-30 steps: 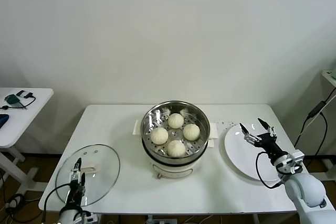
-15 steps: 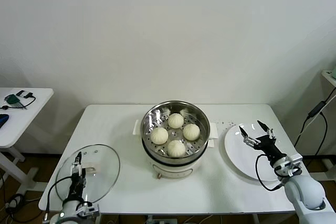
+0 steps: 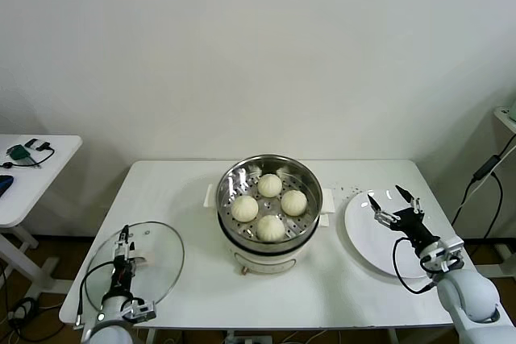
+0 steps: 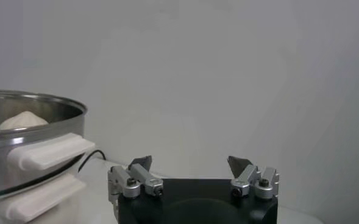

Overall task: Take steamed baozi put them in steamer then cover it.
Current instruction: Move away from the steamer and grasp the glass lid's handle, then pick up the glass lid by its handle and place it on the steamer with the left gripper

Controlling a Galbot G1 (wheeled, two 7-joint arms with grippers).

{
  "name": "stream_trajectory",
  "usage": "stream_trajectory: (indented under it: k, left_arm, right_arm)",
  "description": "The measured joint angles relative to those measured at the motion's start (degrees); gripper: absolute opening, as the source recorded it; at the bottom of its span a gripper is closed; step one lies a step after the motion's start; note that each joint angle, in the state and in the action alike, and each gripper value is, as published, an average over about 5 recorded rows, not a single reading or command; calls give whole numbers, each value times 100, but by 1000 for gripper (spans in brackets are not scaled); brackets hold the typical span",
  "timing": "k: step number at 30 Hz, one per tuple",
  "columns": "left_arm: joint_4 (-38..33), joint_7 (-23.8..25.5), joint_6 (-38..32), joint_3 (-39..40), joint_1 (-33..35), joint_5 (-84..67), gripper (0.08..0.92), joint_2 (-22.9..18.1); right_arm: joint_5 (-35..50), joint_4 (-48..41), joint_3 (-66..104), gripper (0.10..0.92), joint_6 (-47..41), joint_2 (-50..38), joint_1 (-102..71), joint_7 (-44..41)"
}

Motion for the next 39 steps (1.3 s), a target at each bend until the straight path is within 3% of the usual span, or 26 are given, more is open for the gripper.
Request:
stream_trajectory:
  k: [18, 30, 39]
  left_arm:
    - [-89, -53, -129, -20, 15, -217, 181, 102]
    - [-1003, 106, 55, -45, 386, -493, 154, 374]
    - [-2179, 344, 647, 115, 601, -753, 154, 930]
  right_arm:
    - [-98, -166, 39, 823, 95, 47, 103, -78]
    - [-114, -317, 53, 823, 153, 7, 196, -123]
    - [-159, -425, 18, 823, 210, -19, 264, -155]
